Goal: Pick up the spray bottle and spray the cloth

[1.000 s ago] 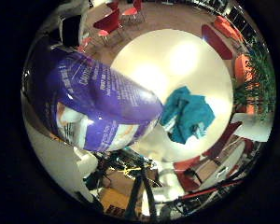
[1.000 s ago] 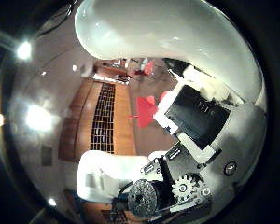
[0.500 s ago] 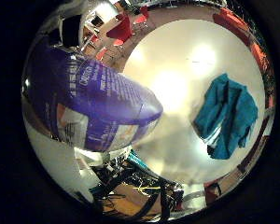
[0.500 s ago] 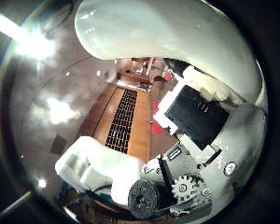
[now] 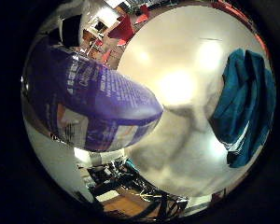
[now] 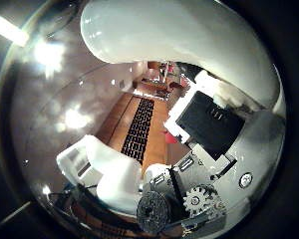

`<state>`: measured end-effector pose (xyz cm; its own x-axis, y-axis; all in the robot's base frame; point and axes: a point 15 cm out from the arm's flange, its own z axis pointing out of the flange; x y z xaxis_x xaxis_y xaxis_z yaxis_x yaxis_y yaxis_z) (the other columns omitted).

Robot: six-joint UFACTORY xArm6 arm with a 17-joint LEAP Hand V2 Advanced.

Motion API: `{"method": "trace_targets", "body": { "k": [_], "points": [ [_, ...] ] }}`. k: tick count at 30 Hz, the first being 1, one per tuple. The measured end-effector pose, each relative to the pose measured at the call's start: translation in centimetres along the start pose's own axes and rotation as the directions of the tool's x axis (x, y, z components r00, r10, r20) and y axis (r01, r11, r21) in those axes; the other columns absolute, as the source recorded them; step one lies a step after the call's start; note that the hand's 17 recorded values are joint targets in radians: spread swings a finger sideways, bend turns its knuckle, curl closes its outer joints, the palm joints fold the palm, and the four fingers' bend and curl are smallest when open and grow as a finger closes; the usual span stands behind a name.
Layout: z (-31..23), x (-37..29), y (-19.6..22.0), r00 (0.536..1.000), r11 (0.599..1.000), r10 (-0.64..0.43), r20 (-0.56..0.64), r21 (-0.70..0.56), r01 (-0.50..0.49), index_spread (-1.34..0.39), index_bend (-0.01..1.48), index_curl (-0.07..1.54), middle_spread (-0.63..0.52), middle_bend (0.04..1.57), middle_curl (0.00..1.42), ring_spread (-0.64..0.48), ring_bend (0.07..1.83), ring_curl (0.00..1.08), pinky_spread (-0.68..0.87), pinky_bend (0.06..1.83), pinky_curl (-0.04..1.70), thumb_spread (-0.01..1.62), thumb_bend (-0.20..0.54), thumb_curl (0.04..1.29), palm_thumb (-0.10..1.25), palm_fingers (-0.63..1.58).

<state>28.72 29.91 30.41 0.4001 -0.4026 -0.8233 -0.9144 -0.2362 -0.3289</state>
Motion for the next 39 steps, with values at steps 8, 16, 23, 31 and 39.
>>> {"method": "trace_targets", "body": {
  "k": [8,16,23,31,39],
  "points": [
    [0.7,1.6,0.1,1.000,0.999,0.030,-0.005,-0.019,-0.030,-0.20,1.16,0.78,-0.10,1.41,0.68,-0.21,1.36,0.78,-0.20,1.05,1.34,0.80,-0.023,0.83,0.99,1.13],
    [0.9,2.7,-0.1,0.998,0.998,0.054,-0.012,-0.023,-0.054,-0.21,1.11,0.78,-0.10,1.37,0.67,-0.21,1.33,0.76,-0.22,1.04,1.25,0.83,-0.027,0.80,0.92,1.13],
    [1.1,2.7,0.0,1.000,0.999,0.028,-0.010,-0.032,-0.029,-0.31,0.69,0.74,-0.12,1.15,0.61,-0.24,1.24,0.66,-0.35,1.04,1.01,0.64,-0.033,0.78,0.87,0.91],
    [1.2,2.8,0.3,1.000,0.999,0.013,-0.010,-0.049,-0.013,-0.39,0.36,0.65,-0.17,0.81,0.55,-0.24,1.09,0.58,-0.32,0.84,0.87,0.91,-0.023,0.68,0.83,0.19],
    [0.4,2.6,0.0,1.000,1.000,0.006,-0.014,-0.026,-0.006,-0.26,0.28,0.50,0.00,0.52,0.41,0.06,0.70,0.39,0.35,0.49,0.61,1.04,-0.022,0.57,0.81,0.03]
  ]
}}
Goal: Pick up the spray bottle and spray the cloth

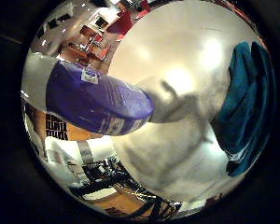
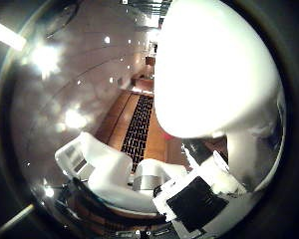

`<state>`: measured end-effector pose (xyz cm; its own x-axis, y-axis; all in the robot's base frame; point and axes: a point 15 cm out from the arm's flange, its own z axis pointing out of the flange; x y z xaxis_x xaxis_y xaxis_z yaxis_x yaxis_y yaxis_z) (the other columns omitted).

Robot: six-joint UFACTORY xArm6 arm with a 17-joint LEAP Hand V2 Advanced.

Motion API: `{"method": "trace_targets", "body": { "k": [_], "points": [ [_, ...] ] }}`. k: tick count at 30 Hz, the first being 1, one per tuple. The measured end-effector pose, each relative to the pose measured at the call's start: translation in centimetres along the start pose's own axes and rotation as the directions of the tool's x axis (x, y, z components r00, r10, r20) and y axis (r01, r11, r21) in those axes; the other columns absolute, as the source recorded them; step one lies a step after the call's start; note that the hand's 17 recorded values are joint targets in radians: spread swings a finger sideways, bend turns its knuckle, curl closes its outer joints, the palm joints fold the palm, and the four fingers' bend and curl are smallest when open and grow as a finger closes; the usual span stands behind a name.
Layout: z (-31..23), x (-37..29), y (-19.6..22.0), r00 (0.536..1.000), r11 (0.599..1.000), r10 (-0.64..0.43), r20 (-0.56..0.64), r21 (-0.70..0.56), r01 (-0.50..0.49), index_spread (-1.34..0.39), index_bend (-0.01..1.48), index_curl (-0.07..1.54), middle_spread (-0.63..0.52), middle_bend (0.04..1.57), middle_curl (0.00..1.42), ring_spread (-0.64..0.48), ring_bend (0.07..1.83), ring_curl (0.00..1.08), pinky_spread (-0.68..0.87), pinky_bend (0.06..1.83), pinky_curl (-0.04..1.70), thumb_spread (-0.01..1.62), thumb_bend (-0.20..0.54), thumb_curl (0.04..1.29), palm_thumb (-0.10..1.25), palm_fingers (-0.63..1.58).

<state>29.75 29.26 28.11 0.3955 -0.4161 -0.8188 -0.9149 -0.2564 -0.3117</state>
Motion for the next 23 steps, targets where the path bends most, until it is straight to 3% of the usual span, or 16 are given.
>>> {"method": "trace_targets", "body": {
  "k": [5,14,23],
  "points": [
    [-1.5,-0.6,-0.6,1.000,0.999,-0.016,-0.007,0.043,0.016,-0.23,0.21,0.45,0.06,0.40,0.37,0.16,0.55,0.32,0.43,0.40,0.49,1.04,-0.022,0.54,0.79,0.08],
    [-4.6,-2.0,-1.3,0.997,0.991,-0.072,-0.039,0.108,0.076,-0.21,0.17,0.38,0.09,0.29,0.35,0.19,0.43,0.28,0.44,0.33,0.39,1.04,-0.021,0.52,0.78,0.16],
    [-7.1,-1.4,0.6,0.999,0.989,-0.032,-0.033,0.145,0.037,-0.19,0.17,0.34,0.11,0.26,0.35,0.20,0.38,0.26,0.46,0.33,0.35,1.04,-0.021,0.51,0.79,0.22]
  ]
}}
